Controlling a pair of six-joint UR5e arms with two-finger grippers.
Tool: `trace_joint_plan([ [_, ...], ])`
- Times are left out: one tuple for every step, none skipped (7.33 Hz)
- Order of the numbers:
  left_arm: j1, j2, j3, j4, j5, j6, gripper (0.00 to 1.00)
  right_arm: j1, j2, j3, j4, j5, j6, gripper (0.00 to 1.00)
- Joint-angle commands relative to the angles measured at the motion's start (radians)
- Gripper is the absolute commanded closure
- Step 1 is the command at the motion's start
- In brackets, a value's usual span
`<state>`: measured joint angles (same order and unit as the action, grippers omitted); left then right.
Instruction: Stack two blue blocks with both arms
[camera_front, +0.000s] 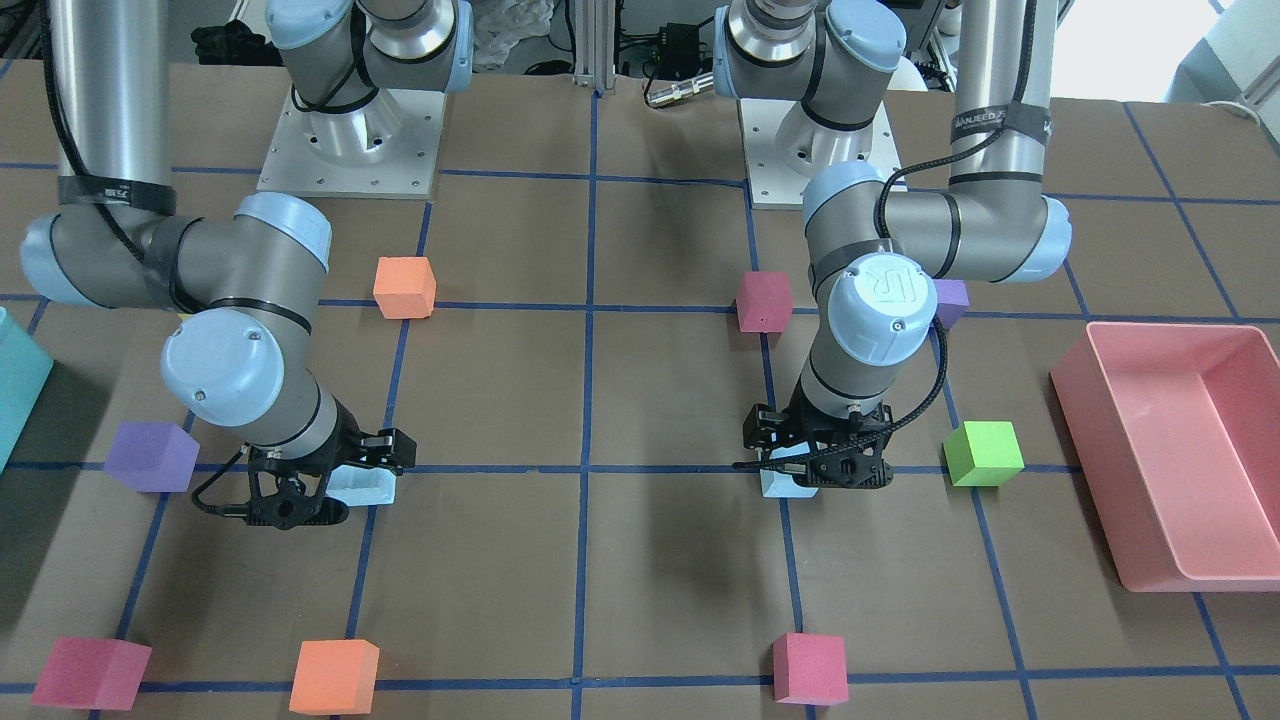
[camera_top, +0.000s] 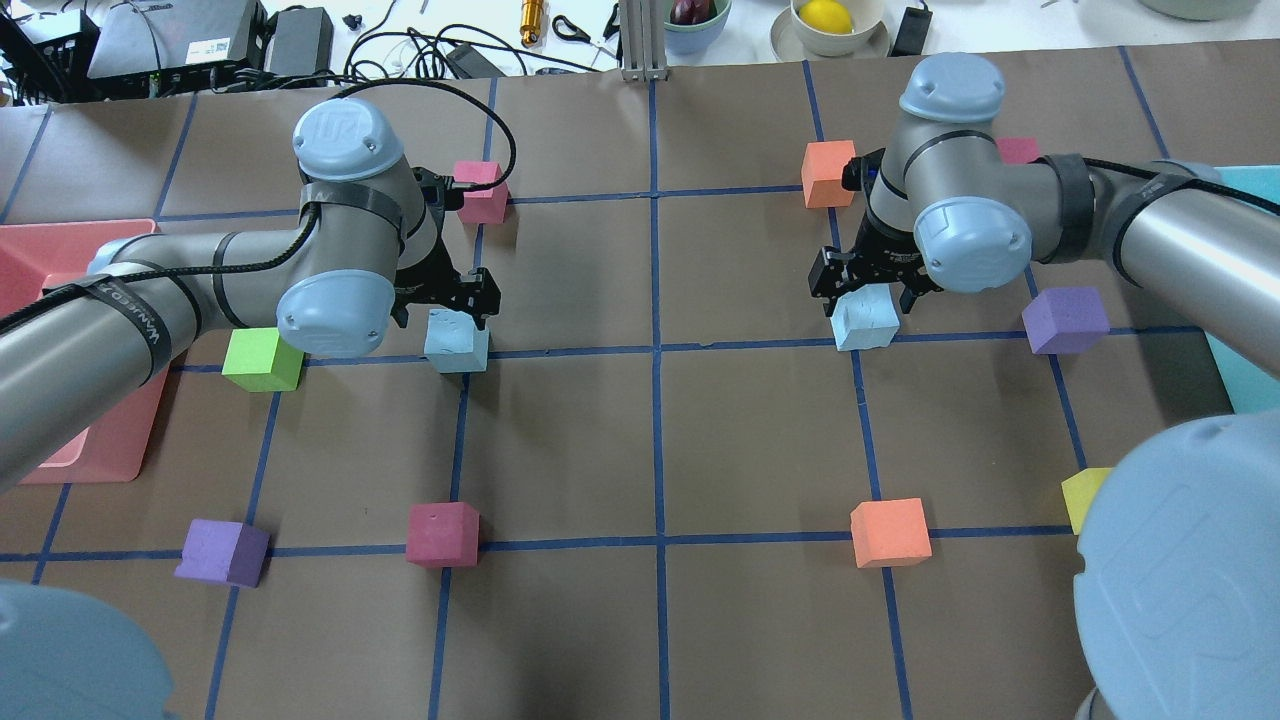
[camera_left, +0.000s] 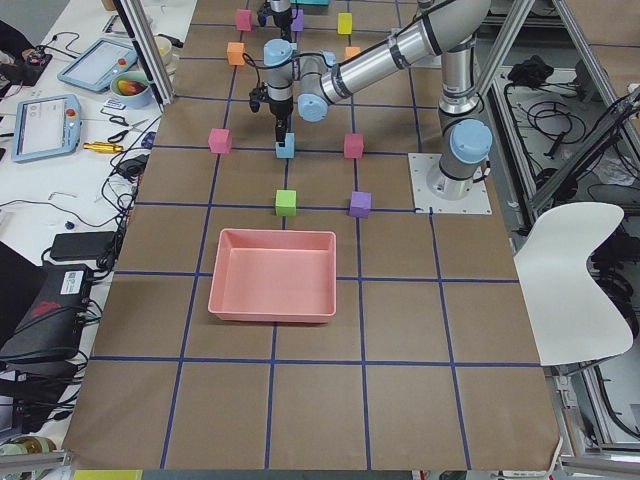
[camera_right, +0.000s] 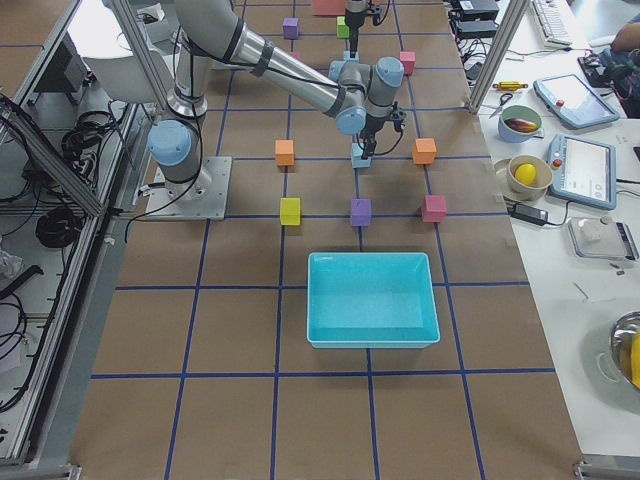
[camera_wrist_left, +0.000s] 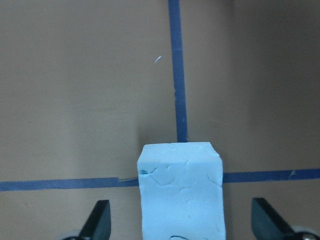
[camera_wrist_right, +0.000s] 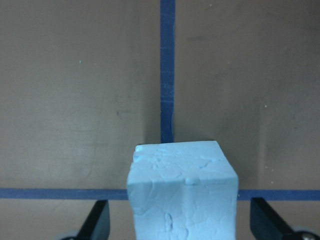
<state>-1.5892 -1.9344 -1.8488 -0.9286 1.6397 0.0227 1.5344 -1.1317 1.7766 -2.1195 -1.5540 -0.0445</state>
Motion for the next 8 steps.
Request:
trace_joint_plan([
  [-0.001,-0.026,0.0,0.014,-0.054,-0.032,0.0,-0.002,0.004,0.032,-0.079,0.002,-0.002,0.91],
  [0.0,-0.026,0.0,0.014,-0.078,-0.024,0.0,-0.002,0.003,0.027,-0.079,0.006,-0.005,1.0],
  [0.0,-0.032,-0.006,0.01,-0.067,-0.015,0.0,-0.002,-0.003,0.014,-0.074,0.015,0.011,1.0],
  [0.0,-0.037,-0.018,0.008,-0.043,-0.018,0.0,0.016,-0.016,-0.03,-0.054,0.014,0.029,1.0],
  [0.002,-0.035,-0.027,0.013,-0.035,-0.02,0.0,0.079,-0.031,-0.067,0.011,0.018,0.128,1.0],
  [0.002,-0.04,-0.029,0.013,-0.037,-0.024,0.0,0.172,-0.033,-0.087,0.021,0.02,0.264,1.0],
  [0.002,-0.044,-0.029,0.02,-0.037,-0.024,0.0,0.253,-0.033,-0.088,0.021,0.037,0.376,1.0],
  [0.0,-0.046,-0.027,0.027,-0.04,-0.014,0.22,0.326,-0.028,-0.085,0.019,0.075,0.478,1.0],
])
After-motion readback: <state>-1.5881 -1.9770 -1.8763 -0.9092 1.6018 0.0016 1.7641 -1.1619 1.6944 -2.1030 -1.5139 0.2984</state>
